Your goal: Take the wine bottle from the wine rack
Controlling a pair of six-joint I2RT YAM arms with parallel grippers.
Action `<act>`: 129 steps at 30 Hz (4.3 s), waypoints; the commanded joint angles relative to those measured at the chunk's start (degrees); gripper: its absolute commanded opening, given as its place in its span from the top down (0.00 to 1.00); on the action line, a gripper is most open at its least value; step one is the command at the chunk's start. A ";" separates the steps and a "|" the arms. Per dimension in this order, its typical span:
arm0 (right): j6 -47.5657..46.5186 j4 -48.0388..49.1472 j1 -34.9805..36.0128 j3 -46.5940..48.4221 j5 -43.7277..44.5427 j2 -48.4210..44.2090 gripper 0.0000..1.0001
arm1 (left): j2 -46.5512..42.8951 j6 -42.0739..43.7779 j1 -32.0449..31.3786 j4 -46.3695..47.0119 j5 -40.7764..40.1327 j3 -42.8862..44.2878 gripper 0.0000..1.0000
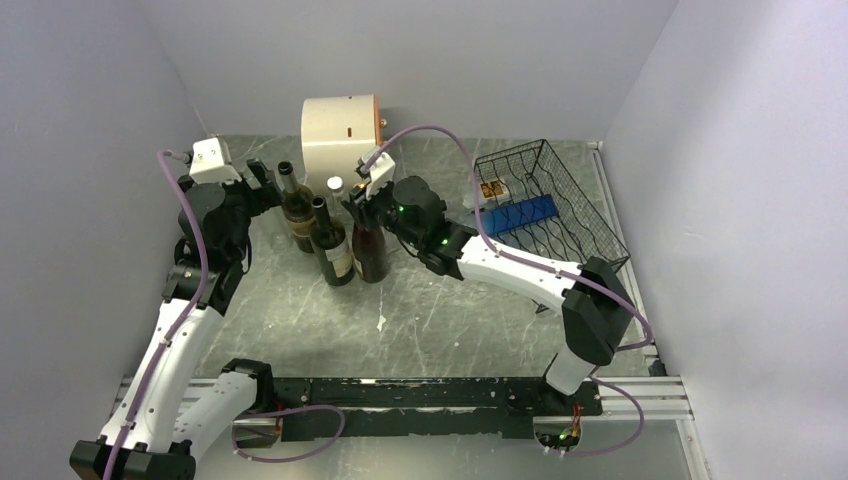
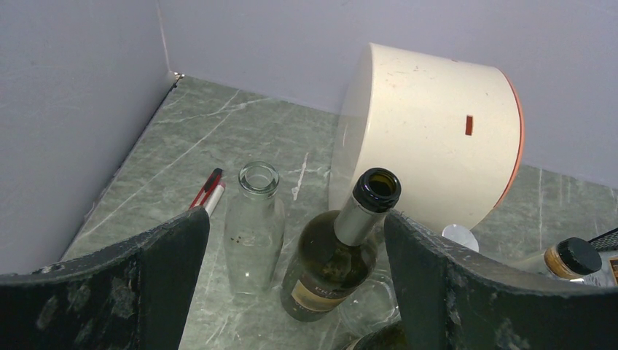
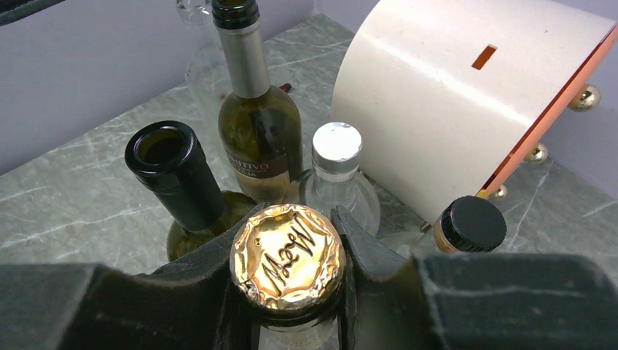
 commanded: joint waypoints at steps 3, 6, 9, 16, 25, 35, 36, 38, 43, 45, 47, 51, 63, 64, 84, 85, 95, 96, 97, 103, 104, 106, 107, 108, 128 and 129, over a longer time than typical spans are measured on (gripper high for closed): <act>1.89 10.61 -0.25 2.44 0.74 -3.27 0.99 | -0.64 -0.50 0.46 1.33 1.16 0.67 0.07; 2.52 7.44 -0.24 3.38 0.78 -3.43 0.68 | -0.82 -0.54 0.46 1.39 1.01 0.61 0.07; 3.00 5.04 -0.23 3.49 1.02 -4.28 0.44 | -1.00 -0.59 0.46 1.32 0.94 0.56 0.07; 0.78 -3.42 -0.24 6.00 2.75 -6.60 0.16 | -1.24 -0.62 0.55 0.90 1.11 0.84 0.07; -10.85 -21.79 -0.15 7.82 6.18 -13.66 0.00 | -0.94 -0.63 0.55 0.73 1.05 1.07 0.07; -16.92 -32.32 -0.19 2.56 17.49 -25.26 0.00 | -1.55 -1.18 0.55 0.86 2.36 1.11 0.07; -16.68 -32.44 -0.24 1.29 18.82 -27.00 0.00 | -1.46 -1.16 0.55 0.81 2.12 1.12 0.07; -17.01 -32.21 -0.17 -1.10 21.65 -29.21 0.00 | -1.72 -1.03 0.55 0.80 1.76 1.15 0.07; -17.67 -33.44 -0.32 -2.69 23.34 -29.58 0.00 | -1.83 -1.24 0.46 0.95 2.36 0.93 0.07; -15.51 -35.83 -0.29 -2.23 22.39 -28.69 0.00 | -1.61 -1.27 0.19 1.14 2.69 0.85 0.07; -12.73 -36.26 -0.35 -3.57 21.34 -29.09 0.00 | -1.42 -1.18 -0.05 1.14 2.38 0.86 0.07; -10.18 -34.64 -2.31 -7.85 16.05 -30.44 0.00 | -1.27 -1.04 -0.12 1.09 1.96 0.93 0.07; -12.25 -37.74 -13.89 -17.02 4.24 -21.34 0.10 | -1.68 -0.65 -1.12 1.02 1.27 0.94 0.07; -14.45 -37.71 -14.01 -18.12 3.81 -21.62 0.10 | -1.83 -0.63 -1.12 1.03 1.25 0.93 0.07; -59.88 -24.49 -13.25 -23.93 14.31 -9.72 0.00 | -3.07 0.23 -2.59 1.33 0.22 0.85 0.07; -61.00 -24.68 -13.65 -23.46 13.85 -9.16 0.00 | -3.19 0.25 -2.68 1.34 0.13 0.84 0.07; -67.19 -28.23 -19.82 -17.61 5.27 -2.41 0.01 | -3.83 0.34 -3.22 1.33 -0.51 0.87 0.07; -67.60 -28.97 -20.49 -16.77 5.39 -0.90 0.01 | -3.80 0.26 -3.23 1.28 -0.59 0.91 0.07; -67.72 -29.19 -20.81 -16.07 5.95 0.26 0.01 | -3.82 0.25 -3.17 1.27 -0.60 0.85 0.07; -69.36 -29.58 -22.09 -13.14 4.96 4.75 0.02 | -3.83 0.27 -3.19 1.16 -1.13 0.83 0.07; -69.61 -29.80 -22.23 -12.86 4.86 5.27 0.03 | -3.82 0.21 -3.19 1.14 -1.06 0.84 0.07; -70.18 -30.79 -22.40 -12.18 4.62 6.52 0.06 | -3.67 0.16 -3.21 1.18 -0.79 0.84 0.07; -70.41 -31.29 -22.36 -12.00 4.32 7.05 0.07 | -3.57 0.16 -3.22 1.11 -0.70 0.84 0.07; -70.57 -31.60 -22.38 -11.88 3.98 7.68 0.08 | -3.56 0.16 -3.19 1.13 -0.69 0.84 0.07; -71.35 -31.81 -22.22 -13.01 -1.31 9.51 0.40 | -3.47 -0.01 -3.17 1.25 -0.51 0.68 0.07; -71.14 -31.78 -21.92 -12.98 -1.84 9.07 0.44 | -3.47 -0.01 -3.21 1.30 -0.51 0.70 0.07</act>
